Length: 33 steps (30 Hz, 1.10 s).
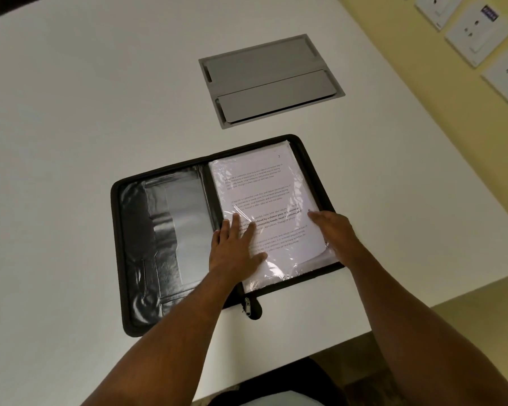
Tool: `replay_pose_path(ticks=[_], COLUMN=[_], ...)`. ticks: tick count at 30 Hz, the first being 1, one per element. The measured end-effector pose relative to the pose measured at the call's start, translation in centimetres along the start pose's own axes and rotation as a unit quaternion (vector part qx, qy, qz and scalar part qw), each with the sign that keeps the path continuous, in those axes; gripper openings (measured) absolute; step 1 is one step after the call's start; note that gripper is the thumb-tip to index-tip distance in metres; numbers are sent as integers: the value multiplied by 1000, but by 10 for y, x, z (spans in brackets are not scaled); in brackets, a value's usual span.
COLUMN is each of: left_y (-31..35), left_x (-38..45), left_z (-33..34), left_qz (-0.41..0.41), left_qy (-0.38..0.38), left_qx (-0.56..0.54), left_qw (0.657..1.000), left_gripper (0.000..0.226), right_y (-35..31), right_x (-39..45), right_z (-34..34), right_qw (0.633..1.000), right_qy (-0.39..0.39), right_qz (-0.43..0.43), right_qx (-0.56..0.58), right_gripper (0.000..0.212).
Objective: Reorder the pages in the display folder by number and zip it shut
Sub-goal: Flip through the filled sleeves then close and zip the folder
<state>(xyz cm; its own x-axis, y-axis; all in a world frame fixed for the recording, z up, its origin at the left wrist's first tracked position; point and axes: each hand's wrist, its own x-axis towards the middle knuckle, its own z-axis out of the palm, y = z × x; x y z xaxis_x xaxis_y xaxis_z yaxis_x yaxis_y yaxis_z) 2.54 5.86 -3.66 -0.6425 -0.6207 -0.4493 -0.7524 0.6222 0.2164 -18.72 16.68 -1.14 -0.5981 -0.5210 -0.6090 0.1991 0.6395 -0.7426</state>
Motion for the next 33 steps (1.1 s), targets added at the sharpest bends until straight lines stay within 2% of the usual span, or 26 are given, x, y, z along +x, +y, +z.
replay_pose_path(ticks=[2,5,8,12,16,20,22,23,25,27,29,31,33], left_y=[0,3,10,6,-3,-27,-52,-68,-103,-132,-153,-162,-163], left_x=[1,3,4,5,6,-7,-24,-34,-57,-80,-98,-112,-120], left_z=[0,0,0,6,8,-3,-5,-4,-2,-1,-1,-1,-3], left_qz=[-1,-3,-2,7,17,24,-23,-59,-131,-223,-321,-399,-423], left_qy=[-8,-22,-17,-11,-10,103,147,160,200,229,219,176,160], left_qx=[0,7,-5,-17,-35,-142,-162,-163,-153,-160,-191,-241,-300], left_qw=[1000,1000,1000,1000,999,984,976,972,959,934,901,867,840], left_gripper=[85,86,86,89,91,81,80,79,75,61,51,53,51], right_y=[3,9,21,36,44,50,56,60,67,69,67,65,63], right_x=[3,8,7,5,3,-4,-8,-9,-10,-9,-11,-15,-20], right_z=[-3,-3,1,8,15,14,11,9,6,2,-1,1,8], right_qw=[991,952,928,882,828,807,800,808,842,868,865,852,847], right_qy=[16,87,147,190,211,230,238,240,227,225,246,265,259], right_qz=[-50,-95,-121,-184,-232,-259,-268,-264,-246,-230,-242,-278,-312], right_qx=[-126,-277,-319,-390,-465,-478,-481,-470,-422,-378,-364,-355,-345], right_gripper=[26,22,18,40,35,35,44,48,54,57,55,48,42])
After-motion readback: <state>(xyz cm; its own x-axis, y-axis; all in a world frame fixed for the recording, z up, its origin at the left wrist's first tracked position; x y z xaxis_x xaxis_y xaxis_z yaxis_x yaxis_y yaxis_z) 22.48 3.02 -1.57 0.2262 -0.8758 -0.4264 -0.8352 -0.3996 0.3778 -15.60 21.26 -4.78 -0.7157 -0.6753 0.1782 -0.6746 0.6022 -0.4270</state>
